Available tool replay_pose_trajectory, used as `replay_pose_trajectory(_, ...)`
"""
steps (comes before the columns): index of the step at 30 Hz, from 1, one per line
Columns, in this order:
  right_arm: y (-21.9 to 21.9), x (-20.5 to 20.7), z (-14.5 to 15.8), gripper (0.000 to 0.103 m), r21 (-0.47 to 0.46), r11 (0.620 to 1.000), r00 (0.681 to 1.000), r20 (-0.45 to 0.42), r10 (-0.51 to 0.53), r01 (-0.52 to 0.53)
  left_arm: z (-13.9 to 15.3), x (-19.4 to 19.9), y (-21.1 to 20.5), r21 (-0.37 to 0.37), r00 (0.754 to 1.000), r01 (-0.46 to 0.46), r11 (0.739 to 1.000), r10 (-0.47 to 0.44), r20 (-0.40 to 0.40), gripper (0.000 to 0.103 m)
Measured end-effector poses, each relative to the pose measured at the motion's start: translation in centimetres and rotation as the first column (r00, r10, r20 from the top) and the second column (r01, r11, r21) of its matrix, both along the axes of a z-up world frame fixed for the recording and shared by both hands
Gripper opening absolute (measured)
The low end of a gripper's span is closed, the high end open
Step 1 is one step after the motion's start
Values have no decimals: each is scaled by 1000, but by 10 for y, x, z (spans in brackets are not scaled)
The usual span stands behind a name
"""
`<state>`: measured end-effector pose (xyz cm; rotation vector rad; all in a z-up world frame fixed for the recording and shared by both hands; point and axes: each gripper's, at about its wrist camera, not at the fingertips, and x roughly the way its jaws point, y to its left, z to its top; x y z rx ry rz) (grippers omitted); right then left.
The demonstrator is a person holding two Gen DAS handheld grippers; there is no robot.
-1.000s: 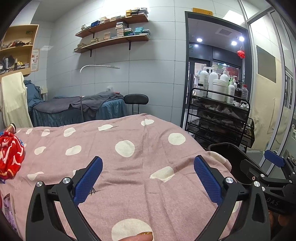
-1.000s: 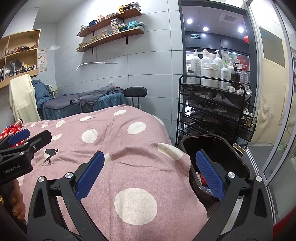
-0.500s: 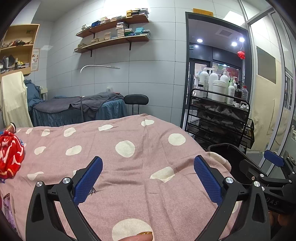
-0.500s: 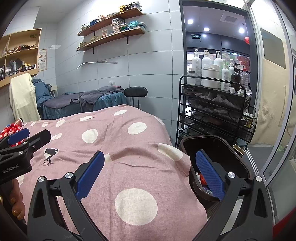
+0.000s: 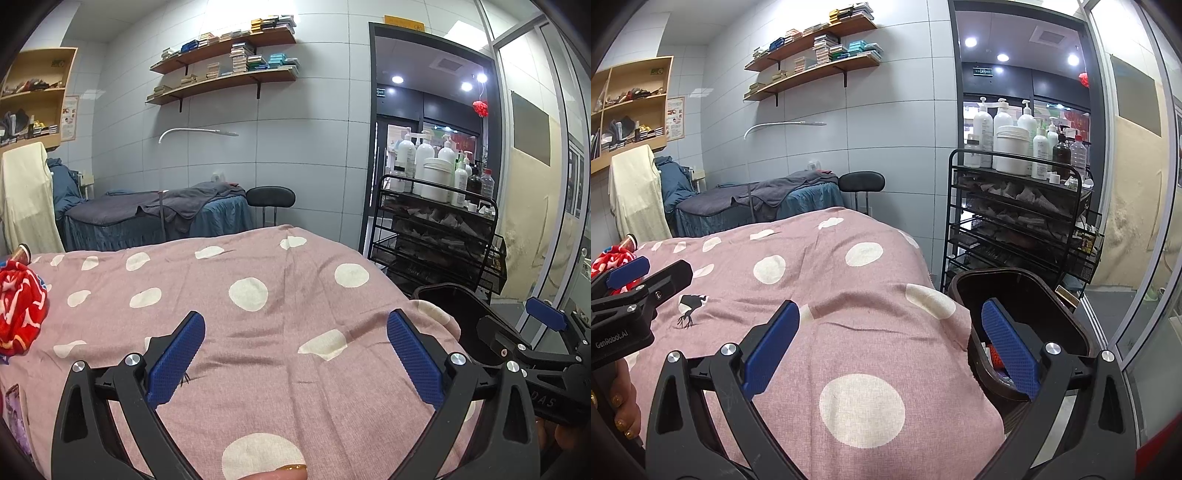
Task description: Collect trash
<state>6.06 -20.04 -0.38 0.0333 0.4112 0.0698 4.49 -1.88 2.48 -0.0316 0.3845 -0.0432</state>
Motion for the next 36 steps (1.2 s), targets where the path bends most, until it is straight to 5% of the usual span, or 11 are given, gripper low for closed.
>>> replay_pose_trajectory(36, -5, -1, -4, 98, 10, 1000, 1000, -12, -11, 11, -6, 2, 2, -11, 1000, 7, 1000, -8, -25, 98)
